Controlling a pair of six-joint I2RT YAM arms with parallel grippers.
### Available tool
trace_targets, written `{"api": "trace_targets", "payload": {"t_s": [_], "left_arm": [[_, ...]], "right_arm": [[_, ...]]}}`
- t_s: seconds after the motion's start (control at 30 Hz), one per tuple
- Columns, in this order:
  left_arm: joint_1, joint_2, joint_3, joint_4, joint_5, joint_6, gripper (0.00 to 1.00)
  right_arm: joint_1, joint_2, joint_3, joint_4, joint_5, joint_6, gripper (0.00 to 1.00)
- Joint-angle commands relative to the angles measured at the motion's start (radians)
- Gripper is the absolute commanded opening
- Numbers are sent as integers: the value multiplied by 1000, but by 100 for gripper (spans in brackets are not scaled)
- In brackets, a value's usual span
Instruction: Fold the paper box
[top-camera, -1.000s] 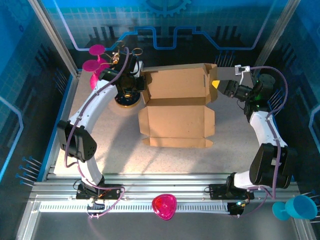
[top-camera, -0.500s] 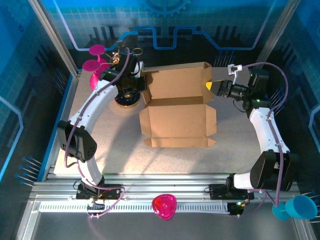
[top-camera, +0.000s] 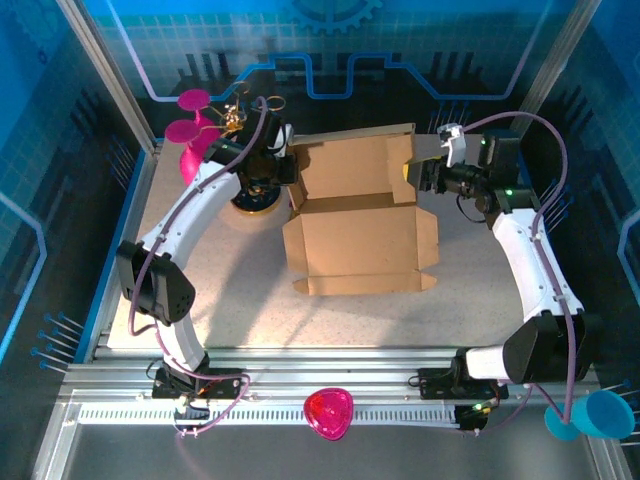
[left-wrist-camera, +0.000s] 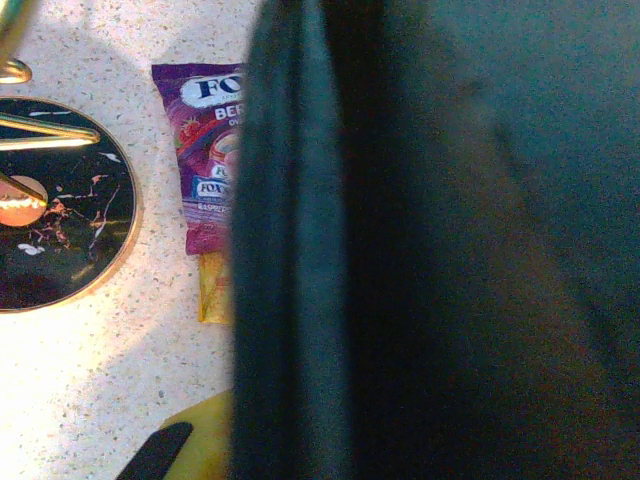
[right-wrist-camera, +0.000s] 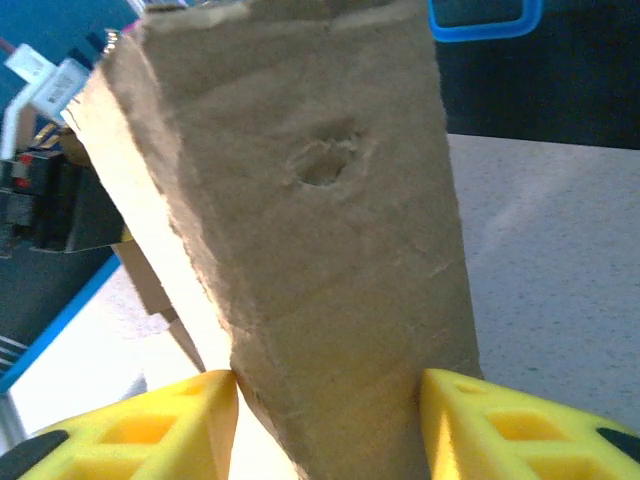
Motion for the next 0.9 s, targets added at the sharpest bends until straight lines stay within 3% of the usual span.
{"api": "trace_targets", "payload": {"t_s": [0.0, 0.2, 0.37, 0.47, 0.7, 0.87], "left_arm": [[-16, -15, 34, -8, 10, 20, 0], [-20, -21, 32, -8, 9, 27, 0], [-22, -26, 33, -11, 6, 27, 0], [-24, -25, 32, -12, 4, 27, 0], [-34, -20, 41, -26, -15, 21, 0], [-45, -16, 45, -36, -28, 15, 0]], "right_arm": [[44, 7, 45, -49, 161, -58, 50], [106, 28, 66, -45, 361, -73, 46], [141, 54, 80, -33, 450, -75, 39], [172, 68, 82, -24, 516, -77, 31], [228, 81, 81, -13, 682, -61, 2], [239, 71, 57, 21, 702, -62, 0]]}}
